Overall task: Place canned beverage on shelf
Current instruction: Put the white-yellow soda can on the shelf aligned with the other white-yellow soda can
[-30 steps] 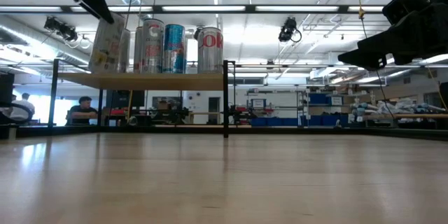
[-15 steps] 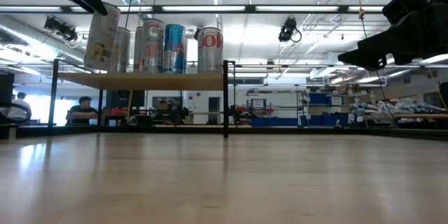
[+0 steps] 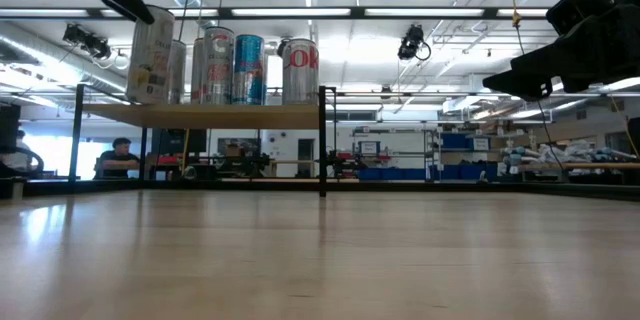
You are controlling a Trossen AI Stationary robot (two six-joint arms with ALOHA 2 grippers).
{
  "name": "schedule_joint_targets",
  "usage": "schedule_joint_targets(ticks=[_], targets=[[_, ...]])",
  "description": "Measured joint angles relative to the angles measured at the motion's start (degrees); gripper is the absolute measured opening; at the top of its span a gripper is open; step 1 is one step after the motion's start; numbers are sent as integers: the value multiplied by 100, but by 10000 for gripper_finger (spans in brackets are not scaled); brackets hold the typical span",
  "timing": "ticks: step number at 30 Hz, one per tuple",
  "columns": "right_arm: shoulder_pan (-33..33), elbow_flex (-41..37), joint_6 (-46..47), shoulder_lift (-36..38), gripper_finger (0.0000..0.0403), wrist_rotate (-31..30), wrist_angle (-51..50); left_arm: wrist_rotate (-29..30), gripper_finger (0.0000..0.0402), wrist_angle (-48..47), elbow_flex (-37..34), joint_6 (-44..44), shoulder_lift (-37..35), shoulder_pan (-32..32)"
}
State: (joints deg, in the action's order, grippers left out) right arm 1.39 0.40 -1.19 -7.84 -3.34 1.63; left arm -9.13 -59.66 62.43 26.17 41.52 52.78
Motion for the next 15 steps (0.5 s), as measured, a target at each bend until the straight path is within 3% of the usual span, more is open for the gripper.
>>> schedule_joint_targets(ticks=[15], targets=[[-1, 1, 0, 0, 383, -1, 0, -426, 272, 279, -9, -184, 95, 712]])
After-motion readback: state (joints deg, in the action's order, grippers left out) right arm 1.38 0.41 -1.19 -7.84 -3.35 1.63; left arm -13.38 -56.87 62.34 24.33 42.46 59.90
